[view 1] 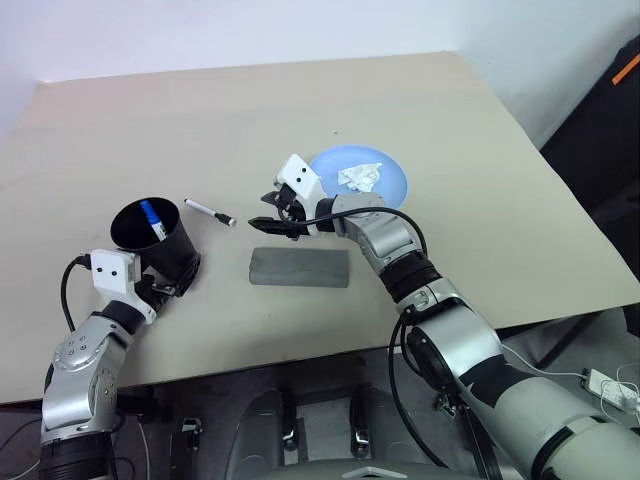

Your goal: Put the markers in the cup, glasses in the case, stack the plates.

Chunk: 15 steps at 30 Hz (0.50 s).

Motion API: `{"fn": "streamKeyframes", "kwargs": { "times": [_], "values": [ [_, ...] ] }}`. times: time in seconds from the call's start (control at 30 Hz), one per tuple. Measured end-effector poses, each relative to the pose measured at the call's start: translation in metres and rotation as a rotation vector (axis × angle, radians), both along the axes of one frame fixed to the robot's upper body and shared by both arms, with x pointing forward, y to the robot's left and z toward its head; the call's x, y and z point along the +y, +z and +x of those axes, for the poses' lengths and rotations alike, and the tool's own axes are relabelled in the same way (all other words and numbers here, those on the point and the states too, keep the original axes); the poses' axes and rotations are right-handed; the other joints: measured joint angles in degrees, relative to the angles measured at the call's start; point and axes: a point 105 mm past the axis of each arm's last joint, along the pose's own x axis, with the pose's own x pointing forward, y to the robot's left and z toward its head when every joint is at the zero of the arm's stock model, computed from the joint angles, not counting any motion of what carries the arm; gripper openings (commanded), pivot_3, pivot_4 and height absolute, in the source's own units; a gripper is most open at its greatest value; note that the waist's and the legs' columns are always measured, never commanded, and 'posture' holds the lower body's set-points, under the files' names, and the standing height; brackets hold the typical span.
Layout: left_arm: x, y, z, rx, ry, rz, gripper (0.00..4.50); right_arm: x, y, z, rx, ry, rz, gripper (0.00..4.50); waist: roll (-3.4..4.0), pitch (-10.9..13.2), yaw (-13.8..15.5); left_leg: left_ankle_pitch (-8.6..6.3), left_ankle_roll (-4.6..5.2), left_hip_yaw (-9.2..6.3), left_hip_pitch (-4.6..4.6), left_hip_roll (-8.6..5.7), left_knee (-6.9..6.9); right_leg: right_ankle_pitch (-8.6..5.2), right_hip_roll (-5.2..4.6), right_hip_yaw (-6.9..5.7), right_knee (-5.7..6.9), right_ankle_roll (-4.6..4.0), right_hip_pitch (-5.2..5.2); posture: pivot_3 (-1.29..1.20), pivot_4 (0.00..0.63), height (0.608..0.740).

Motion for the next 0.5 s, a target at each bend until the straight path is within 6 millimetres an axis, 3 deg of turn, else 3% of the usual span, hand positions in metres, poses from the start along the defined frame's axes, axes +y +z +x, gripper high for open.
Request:
{"fn": "streamKeyframes", "kwargs": {
  "times": [0.5],
  "values": [
    [0.011,0.007,-0.038,0.010,0.027,0.021,4.47,0.003,-0.004,-0.002,0.005,0.022,0.002,2.95,0.02,0.01,-0.09,-0.15,0.20,-0.03,-0.04,0.01,-0.10,0.01,-0.03,0.02,-0.09,-0.05,-0.10,0.00,0.150,0.719]
  ]
}}
